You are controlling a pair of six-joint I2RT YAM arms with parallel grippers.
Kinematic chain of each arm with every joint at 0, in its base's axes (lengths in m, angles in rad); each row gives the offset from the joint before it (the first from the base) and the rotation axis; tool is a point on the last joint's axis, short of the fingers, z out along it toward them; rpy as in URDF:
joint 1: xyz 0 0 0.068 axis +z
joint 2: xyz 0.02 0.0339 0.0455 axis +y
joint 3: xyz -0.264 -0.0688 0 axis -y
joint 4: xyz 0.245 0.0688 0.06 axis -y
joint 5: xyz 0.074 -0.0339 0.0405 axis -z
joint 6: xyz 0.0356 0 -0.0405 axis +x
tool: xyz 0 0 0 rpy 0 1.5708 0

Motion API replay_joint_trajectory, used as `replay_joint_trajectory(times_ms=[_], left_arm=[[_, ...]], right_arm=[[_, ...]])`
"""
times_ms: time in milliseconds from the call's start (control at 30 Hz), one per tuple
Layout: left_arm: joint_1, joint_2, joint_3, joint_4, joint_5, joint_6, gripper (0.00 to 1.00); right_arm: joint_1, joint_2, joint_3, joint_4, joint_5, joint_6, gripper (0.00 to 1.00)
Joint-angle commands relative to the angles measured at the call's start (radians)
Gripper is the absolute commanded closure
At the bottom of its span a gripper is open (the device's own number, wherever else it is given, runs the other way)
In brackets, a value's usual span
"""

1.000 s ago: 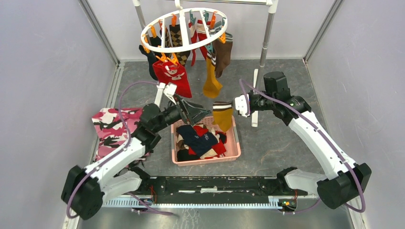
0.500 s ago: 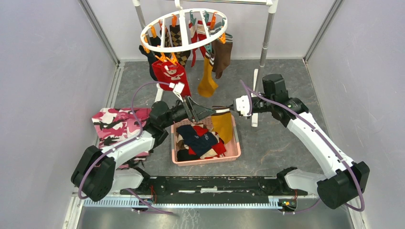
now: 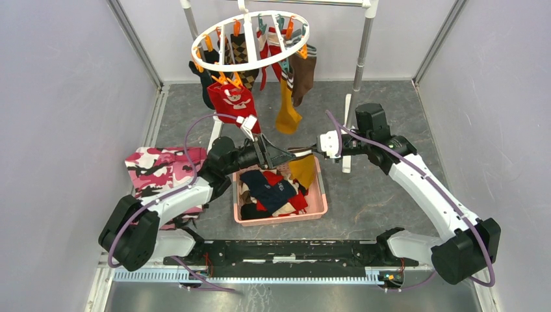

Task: Clip the socks to the hanger
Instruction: Pick up the sock from the bin.

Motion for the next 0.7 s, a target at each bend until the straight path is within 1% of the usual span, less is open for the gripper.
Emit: replay_joint_trajectory(times_ms=[0,67,100,133,167,233,367,433,533,633,667], left_arm=[[-0.003,-0.05,0.031,0.019,0.033,-0.033,0.3],[-0.003,-0.046,0.022,0.073,0.042,-0.073,0.33],[-0.003,-0.039,0.016,0.107,0.048,-0.1,0.37],[-0.004,-0.032,0.011,0.146,0.055,-0.126,0.46],[-0.004,-0.026,0.009,0.176,0.062,-0.152,0.52],[-0.003,-0.02,0.014,0.215,0.076,-0.187,0.59],[-0.005,-0.029,0.022,0.19,0.08,-0.195,0.64],[-0.005,-0.035,0.025,0.164,0.075,-0.181,0.72],[-0.004,-0.045,0.021,0.129,0.063,-0.13,0.96],[-0.004,-0.06,0.016,0.093,0.046,-0.039,0.98],[-0.004,-0.068,0.019,0.068,0.043,0.032,0.98]], right_arm=[[0.0,-0.002,-0.009,0.057,-0.029,0.03,1.0],[0.0,0.0,-0.022,0.075,-0.042,0.042,1.0],[0.002,0.0,-0.029,0.083,-0.045,0.048,1.0],[0.004,0.001,-0.034,0.092,-0.045,0.053,1.0],[0.005,0.002,-0.039,0.1,-0.04,0.056,1.0],[0.009,0.004,-0.043,0.116,-0.025,0.067,1.0],[0.016,0.007,-0.052,0.126,-0.025,0.071,1.0],[0.022,0.009,-0.057,0.127,-0.025,0.071,1.0],[0.024,0.011,-0.057,0.126,-0.028,0.073,0.98],[0.025,0.007,-0.057,0.12,-0.034,0.078,0.95],[0.024,0.007,-0.056,0.117,-0.035,0.081,0.92]])
